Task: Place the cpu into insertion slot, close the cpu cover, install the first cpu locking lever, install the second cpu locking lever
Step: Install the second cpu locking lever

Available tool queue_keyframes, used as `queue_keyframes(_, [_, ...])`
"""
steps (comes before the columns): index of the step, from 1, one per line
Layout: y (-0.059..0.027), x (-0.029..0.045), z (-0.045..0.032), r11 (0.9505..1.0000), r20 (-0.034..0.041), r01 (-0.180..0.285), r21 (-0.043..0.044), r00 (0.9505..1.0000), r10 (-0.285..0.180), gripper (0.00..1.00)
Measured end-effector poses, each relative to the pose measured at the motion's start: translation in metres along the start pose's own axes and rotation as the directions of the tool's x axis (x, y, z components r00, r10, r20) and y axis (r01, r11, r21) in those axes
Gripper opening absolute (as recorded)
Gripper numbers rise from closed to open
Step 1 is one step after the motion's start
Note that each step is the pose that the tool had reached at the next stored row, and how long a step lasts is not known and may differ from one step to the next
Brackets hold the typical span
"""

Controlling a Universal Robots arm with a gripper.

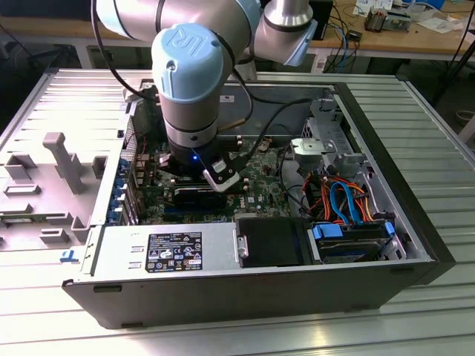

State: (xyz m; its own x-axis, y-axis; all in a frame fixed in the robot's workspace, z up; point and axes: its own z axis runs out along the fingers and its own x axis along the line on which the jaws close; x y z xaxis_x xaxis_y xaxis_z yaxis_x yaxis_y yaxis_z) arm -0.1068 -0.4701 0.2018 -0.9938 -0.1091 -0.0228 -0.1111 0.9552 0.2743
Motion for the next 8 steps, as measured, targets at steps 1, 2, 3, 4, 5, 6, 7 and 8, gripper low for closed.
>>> queue_keyframes(1, [0.0001, 0.0000, 0.0002, 1.0000, -0.0001, 0.000, -0.0001, 1.0000, 0.000, 0.11])
queue_keyframes(2, [0.0003, 0.0000, 0.0005, 1.0000, 0.0000, 0.000, -0.0001, 1.0000, 0.000, 0.11])
queue_keyframes(3, [0.0008, 0.0000, 0.0007, 1.0000, 0.0000, 0.000, 0.0000, 1.0000, 0.000, 0.11])
queue_keyframes(4, [0.0024, -0.0001, 0.0015, 1.0000, 0.0000, 0.000, 0.0000, 1.0000, 0.000, 0.11])
queue_keyframes(5, [0.0034, -0.0001, 0.0020, 1.0000, 0.0001, 0.000, 0.0000, 1.0000, 0.000, 0.11])
queue_keyframes(6, [0.0040, -0.0001, 0.0024, 1.0000, 0.0001, 0.000, 0.0000, 1.0000, 0.000, 0.11])
queue_keyframes(7, [0.0044, 0.0001, 0.0029, 1.0000, 0.0001, 0.000, -0.0002, 1.0000, 0.000, 0.11])
queue_keyframes(8, [0.0045, 0.0005, 0.0032, 1.0000, 0.0000, 0.000, 0.0001, 1.0000, 0.000, 0.11])
